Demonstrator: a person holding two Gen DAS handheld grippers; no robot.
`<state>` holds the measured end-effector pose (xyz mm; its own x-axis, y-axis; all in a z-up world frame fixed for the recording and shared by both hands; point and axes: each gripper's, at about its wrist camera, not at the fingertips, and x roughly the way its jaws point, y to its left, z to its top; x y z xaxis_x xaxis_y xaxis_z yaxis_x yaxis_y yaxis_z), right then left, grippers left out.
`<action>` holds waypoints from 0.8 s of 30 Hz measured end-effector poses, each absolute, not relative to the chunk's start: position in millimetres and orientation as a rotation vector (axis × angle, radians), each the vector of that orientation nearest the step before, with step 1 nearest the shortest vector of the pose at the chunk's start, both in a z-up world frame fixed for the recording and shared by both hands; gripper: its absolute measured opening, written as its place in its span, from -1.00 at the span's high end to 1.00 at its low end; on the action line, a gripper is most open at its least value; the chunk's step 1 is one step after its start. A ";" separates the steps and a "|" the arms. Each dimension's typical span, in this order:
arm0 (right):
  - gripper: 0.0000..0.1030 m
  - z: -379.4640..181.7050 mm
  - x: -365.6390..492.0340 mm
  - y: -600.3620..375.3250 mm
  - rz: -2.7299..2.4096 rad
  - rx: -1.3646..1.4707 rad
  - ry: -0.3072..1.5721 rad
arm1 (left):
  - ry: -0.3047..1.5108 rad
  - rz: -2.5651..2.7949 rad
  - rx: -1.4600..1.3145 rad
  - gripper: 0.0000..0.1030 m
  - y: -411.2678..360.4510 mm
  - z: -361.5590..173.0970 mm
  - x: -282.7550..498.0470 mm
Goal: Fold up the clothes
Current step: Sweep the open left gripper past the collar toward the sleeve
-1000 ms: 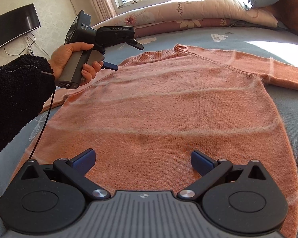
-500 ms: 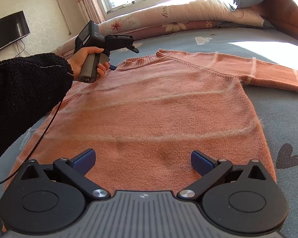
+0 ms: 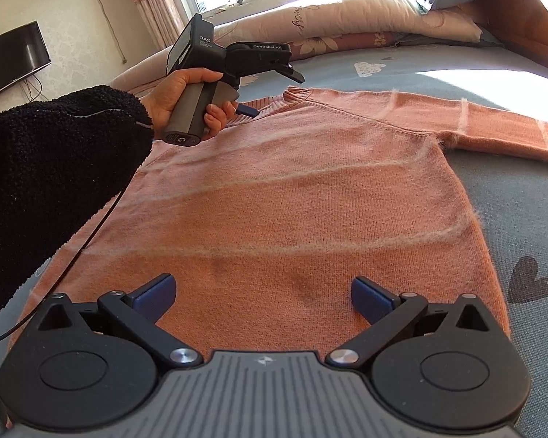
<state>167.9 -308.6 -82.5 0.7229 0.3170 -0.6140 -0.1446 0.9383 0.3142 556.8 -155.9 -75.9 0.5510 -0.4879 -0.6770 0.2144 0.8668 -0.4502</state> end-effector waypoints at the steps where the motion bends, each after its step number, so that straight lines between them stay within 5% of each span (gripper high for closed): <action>1: -1.00 -82.6 167.9 -308.6 0.258 0.251 0.721 | 0.901 -0.413 -0.337 -0.99 -157.0 -74.7 560.2; 24: -1.00 -84.4 166.4 -303.3 0.244 0.208 0.735 | 0.874 -0.521 -0.304 -0.99 -206.9 -58.3 563.1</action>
<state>166.4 -303.3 -84.4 0.7161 0.2913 -0.6343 -0.1467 0.9513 0.2713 563.1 -206.9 -58.3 0.5292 -0.5495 -0.6465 0.3079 0.8344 -0.4572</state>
